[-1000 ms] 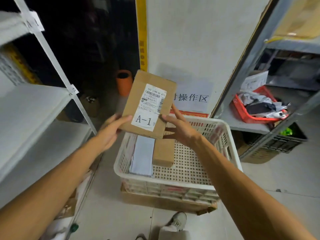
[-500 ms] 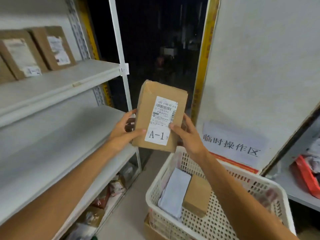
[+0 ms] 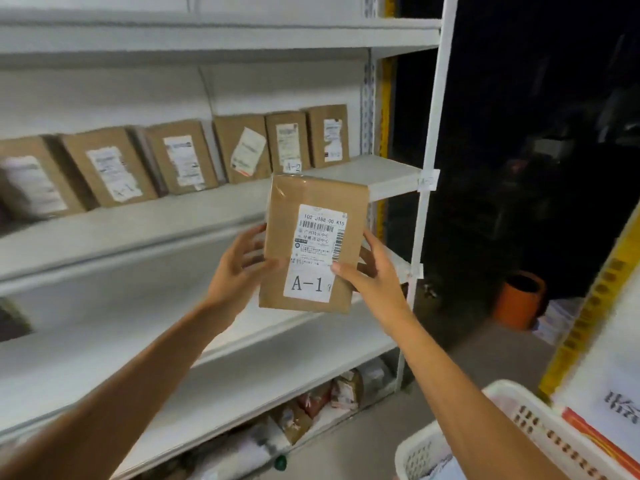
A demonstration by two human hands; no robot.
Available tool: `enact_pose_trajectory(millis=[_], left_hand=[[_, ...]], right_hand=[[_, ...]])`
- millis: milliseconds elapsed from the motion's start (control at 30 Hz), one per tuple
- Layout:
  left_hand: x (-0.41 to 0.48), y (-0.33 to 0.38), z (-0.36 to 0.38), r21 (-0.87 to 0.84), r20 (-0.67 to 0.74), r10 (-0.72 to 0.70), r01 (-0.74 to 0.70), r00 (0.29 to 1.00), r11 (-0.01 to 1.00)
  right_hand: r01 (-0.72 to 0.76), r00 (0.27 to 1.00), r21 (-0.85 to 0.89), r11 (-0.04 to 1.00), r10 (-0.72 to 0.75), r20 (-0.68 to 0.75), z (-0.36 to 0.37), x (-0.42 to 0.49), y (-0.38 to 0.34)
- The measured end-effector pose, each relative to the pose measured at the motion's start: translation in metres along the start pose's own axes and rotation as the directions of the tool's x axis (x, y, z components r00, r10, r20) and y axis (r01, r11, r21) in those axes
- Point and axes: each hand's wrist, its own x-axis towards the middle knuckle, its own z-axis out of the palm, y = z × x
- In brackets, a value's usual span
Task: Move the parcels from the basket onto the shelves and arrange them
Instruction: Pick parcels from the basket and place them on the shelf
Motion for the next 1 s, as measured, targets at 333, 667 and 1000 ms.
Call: enact_pose_trajectory(millis=[333,667,1000], left_hand=[[-0.013,0.033,-0.14,0.092,-0.26,0.071,-0.048,0.963,0.995],[-0.007,0.043,-0.262,0.159,-0.341,0.144,-0.094,0.929,0.983],[0.002,0.027,-0.371,0.322,-0.388,0.163,-0.032,0.907,0.946]], right_hand=[[0.095,0.971,0.095,0.991,-0.113,0.208,0.149,0.052,-0.035],[0.181,0.932,0.08,0.98,-0.197,0.303,0.279,0.088,-0.051],[0.248,0.894,-0.019,0.969,-0.221,0.39,0.394,0.125,-0.035]])
